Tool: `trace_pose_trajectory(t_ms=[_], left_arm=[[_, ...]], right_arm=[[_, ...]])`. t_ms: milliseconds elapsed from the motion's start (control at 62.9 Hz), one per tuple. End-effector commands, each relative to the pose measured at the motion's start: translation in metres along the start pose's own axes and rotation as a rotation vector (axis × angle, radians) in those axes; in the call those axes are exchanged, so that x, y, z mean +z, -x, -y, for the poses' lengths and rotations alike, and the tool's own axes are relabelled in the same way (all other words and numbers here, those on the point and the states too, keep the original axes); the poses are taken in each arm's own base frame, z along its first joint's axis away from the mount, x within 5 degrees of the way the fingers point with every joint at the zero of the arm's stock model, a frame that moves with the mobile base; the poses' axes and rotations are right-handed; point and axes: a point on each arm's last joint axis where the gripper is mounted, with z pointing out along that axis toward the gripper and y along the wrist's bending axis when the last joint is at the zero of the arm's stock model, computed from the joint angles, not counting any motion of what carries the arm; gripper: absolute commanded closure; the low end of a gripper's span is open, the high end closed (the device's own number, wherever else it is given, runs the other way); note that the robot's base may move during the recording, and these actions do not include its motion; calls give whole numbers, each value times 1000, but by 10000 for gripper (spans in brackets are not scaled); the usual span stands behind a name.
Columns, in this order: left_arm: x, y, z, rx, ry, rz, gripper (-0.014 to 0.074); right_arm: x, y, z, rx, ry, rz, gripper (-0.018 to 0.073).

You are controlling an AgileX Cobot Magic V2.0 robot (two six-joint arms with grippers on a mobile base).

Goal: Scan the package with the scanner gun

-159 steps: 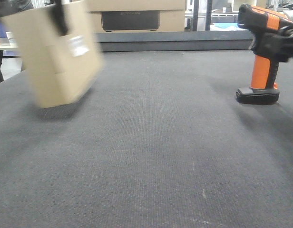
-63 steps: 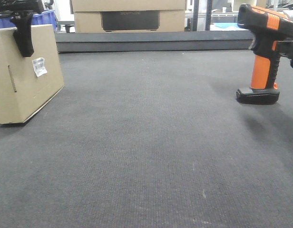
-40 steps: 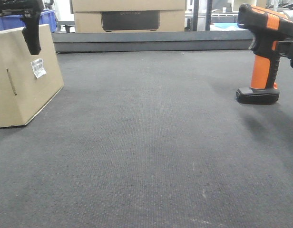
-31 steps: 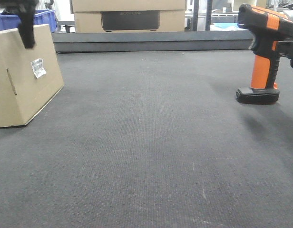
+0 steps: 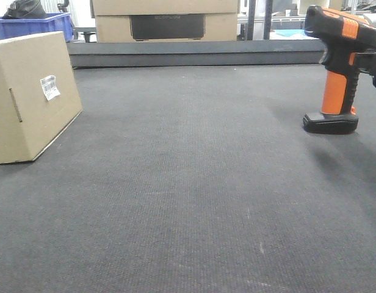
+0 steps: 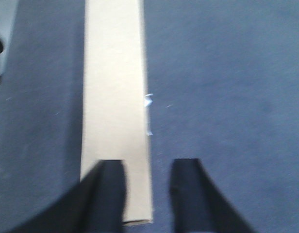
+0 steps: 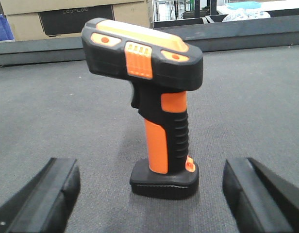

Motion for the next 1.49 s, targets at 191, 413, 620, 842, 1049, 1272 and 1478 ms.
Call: trace_pose_trajectory(t_ms=[191, 413, 620, 842, 1049, 1272, 1478], left_arm=[[-19, -47, -17, -67, -63, 253, 707], [-26, -100, -46, -118, -35, 407, 707], [-36, -154, -63, -150, -7, 563, 707], [-61, -198, -66, -161, 12, 626, 707], [-96, -213, -65, -104, 27, 796, 707], [-116, -242, -65, -28, 53, 979, 706], [-121, -258, -65, 1, 76, 1044, 707]], right_arm=[[-17, 10, -1, 18, 21, -88, 441], [-46, 31, -3, 46, 58, -109, 727], [-91, 60, -3, 75, 115, 0, 727], [-141, 65, -1, 75, 178, 19, 727], [-169, 64, 2, 56, 209, 59, 727], [-182, 63, 3, 23, 217, 32, 727], [-182, 66, 3, 26, 217, 59, 727]])
